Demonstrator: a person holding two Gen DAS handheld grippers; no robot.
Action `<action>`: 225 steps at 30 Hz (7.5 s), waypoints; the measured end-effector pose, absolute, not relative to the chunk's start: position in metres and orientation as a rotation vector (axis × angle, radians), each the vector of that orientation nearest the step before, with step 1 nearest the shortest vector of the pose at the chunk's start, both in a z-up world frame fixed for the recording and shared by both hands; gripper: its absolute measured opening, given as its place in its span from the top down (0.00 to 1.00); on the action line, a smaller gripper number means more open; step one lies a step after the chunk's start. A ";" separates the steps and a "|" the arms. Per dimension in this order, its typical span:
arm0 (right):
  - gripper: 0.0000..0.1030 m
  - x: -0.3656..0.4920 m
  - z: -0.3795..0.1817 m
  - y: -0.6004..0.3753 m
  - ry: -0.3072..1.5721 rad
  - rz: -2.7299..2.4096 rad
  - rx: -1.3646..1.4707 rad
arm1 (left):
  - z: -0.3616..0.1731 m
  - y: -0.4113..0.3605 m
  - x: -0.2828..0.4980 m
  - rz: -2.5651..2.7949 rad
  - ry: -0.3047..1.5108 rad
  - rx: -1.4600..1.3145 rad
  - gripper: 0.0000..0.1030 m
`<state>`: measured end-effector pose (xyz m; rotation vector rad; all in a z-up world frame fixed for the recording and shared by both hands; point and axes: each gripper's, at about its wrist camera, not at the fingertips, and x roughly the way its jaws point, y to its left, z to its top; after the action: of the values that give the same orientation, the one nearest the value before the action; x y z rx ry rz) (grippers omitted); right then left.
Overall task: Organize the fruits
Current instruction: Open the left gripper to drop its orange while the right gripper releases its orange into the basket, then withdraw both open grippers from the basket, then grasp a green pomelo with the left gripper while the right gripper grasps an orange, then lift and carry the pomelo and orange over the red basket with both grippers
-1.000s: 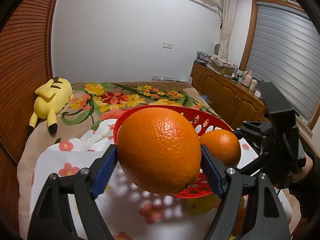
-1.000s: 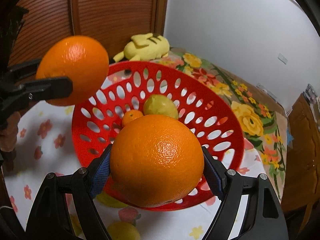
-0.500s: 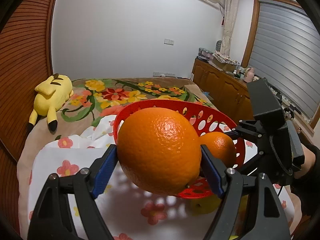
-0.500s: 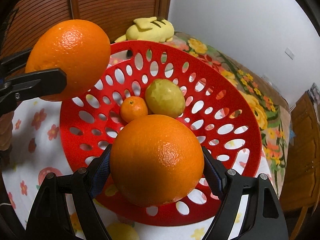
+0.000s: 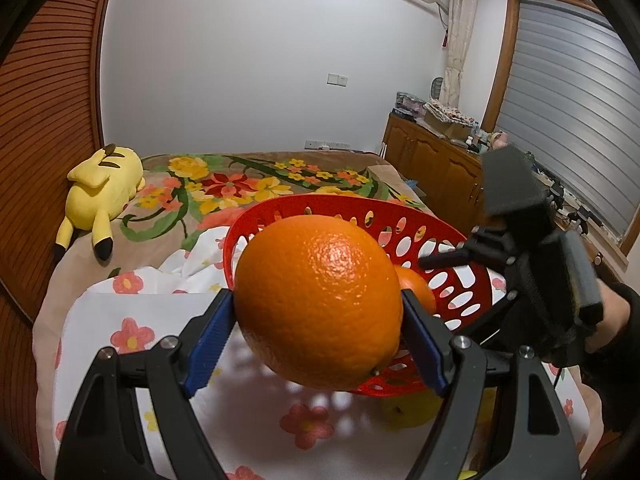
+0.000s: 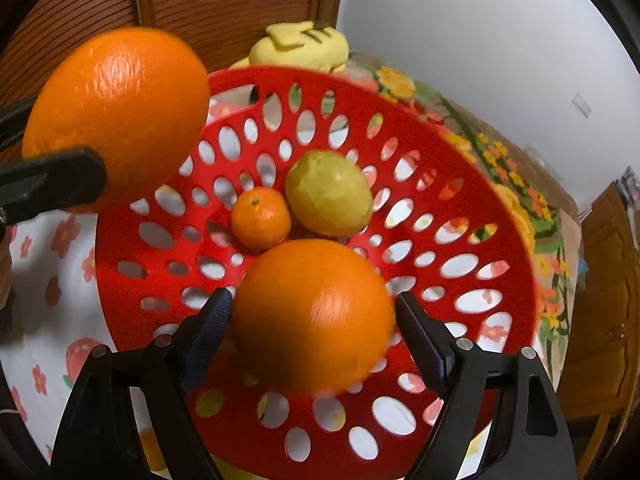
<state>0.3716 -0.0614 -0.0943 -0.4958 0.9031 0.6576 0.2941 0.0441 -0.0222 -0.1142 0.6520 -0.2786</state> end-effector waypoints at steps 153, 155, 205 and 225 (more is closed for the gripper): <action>0.55 0.127 -0.149 -0.192 0.786 0.443 0.016 | -0.115 -0.057 0.159 -0.417 0.870 -0.005 0.37; 0.54 0.127 -0.149 -0.191 0.787 0.444 0.013 | -0.116 -0.057 0.159 -0.418 0.874 -0.011 0.37; 0.55 0.126 -0.127 -0.192 0.744 0.471 0.010 | -0.073 -0.013 0.137 -0.394 0.735 -0.093 0.48; 0.55 0.182 -0.060 -0.170 0.627 0.519 -0.088 | -0.027 0.012 0.177 -0.347 0.638 -0.084 0.48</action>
<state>0.1819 -0.1704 -0.0601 -0.0883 0.6270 0.5189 0.1768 0.0123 -0.0273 -0.0838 0.6384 -0.3470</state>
